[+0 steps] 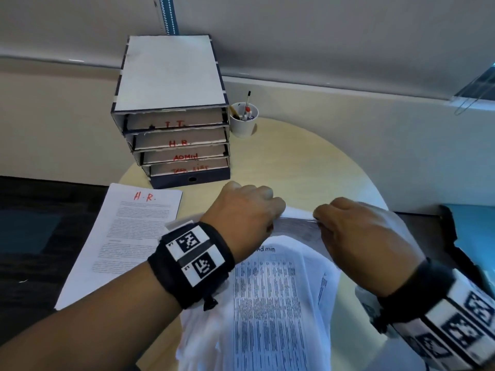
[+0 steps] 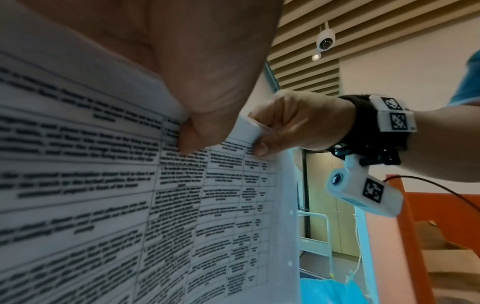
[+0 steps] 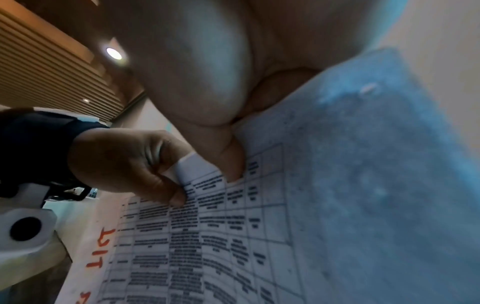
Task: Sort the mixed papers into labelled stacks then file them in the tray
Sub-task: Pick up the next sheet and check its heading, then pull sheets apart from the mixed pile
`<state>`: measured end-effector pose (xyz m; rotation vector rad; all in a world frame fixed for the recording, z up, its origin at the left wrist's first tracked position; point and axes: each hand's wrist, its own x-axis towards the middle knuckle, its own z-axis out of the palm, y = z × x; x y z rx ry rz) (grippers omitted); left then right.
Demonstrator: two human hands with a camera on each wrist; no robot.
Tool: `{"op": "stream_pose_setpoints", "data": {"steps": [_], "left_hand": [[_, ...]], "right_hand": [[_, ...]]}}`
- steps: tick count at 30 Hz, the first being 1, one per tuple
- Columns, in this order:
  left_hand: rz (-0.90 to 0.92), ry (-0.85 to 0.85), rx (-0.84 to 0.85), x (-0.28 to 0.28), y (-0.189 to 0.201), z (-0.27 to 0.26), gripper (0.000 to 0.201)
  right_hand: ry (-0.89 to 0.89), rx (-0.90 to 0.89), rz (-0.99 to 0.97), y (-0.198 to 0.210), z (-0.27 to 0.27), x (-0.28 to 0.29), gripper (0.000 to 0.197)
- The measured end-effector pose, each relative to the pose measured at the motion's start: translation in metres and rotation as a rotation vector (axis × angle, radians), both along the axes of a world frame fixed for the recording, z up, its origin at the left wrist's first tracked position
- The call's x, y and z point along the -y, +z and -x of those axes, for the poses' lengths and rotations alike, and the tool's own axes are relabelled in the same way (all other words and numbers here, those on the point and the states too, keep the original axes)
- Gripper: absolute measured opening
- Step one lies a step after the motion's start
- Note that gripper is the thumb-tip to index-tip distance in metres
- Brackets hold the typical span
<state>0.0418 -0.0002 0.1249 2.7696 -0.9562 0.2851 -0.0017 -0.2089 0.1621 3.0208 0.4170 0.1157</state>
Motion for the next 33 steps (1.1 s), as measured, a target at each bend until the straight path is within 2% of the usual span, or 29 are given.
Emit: {"op": "stream_pose_setpoints", "data": {"steps": [2,4,6,8,10,11,13,15,17,19,20,25,28,30,32,33], "left_hand": [[0.02,0.015,0.048,-0.006,-0.001,-0.007,0.009],[0.101,0.071,0.098,-0.015,-0.003,-0.015,0.015],[0.201,0.209,0.141,-0.031,-0.004,-0.021,0.033],[0.336,0.351,0.216,-0.05,-0.009,-0.02,0.038],[0.414,0.406,0.214,-0.065,-0.032,-0.01,0.035],[0.397,0.394,0.126,-0.068,-0.049,-0.004,0.035],[0.231,0.311,-0.266,-0.069,-0.088,0.015,0.04],[-0.071,0.239,-0.64,-0.066,-0.128,0.033,0.05],[-0.308,0.182,-0.806,-0.066,-0.161,0.046,0.065],[-0.365,0.179,-0.847,-0.065,-0.181,0.053,0.075],[-0.356,0.191,-0.831,-0.065,-0.188,0.055,0.076],[-0.313,0.207,-0.781,-0.068,-0.204,0.055,0.074],[-0.28,0.2,-0.751,-0.072,-0.21,0.056,0.072],[-0.253,0.199,-0.733,-0.073,-0.211,0.055,0.071],[-0.243,0.198,-0.737,-0.071,-0.21,0.055,0.074],[-0.239,0.205,-0.742,-0.071,-0.211,0.056,0.075]], "right_hand": [[-0.03,-0.056,-0.012,-0.003,-0.007,0.006,0.009],[-0.085,-0.167,-0.129,-0.009,-0.022,0.014,0.014],[-0.193,-0.277,-0.409,-0.021,-0.046,0.034,0.029],[-0.407,-0.386,-0.71,-0.044,-0.064,0.064,0.036],[-0.629,-0.483,-0.965,-0.083,-0.08,0.093,0.022],[-0.715,-0.517,-1.059,-0.104,-0.087,0.103,0.012],[-0.856,-0.536,-1.203,-0.146,-0.1,0.11,0.04],[-0.875,-0.505,-1.286,-0.168,-0.113,0.097,0.031],[-0.901,-0.498,-1.281,-0.178,-0.127,0.075,0.035],[-0.94,-0.514,-1.271,-0.181,-0.14,0.052,0.06],[-0.931,-0.517,-1.245,-0.181,-0.146,0.043,0.063],[-0.879,-0.543,-1.096,-0.17,-0.181,0.012,0.033],[-0.764,-0.619,-0.816,-0.179,-0.202,0.004,0.034],[-0.7,-0.638,-0.669,-0.191,-0.213,0.004,0.026],[-0.663,-0.627,-0.562,-0.203,-0.22,0.006,0.014],[-0.691,-0.612,-0.578,-0.204,-0.22,0.005,0.014]]}}
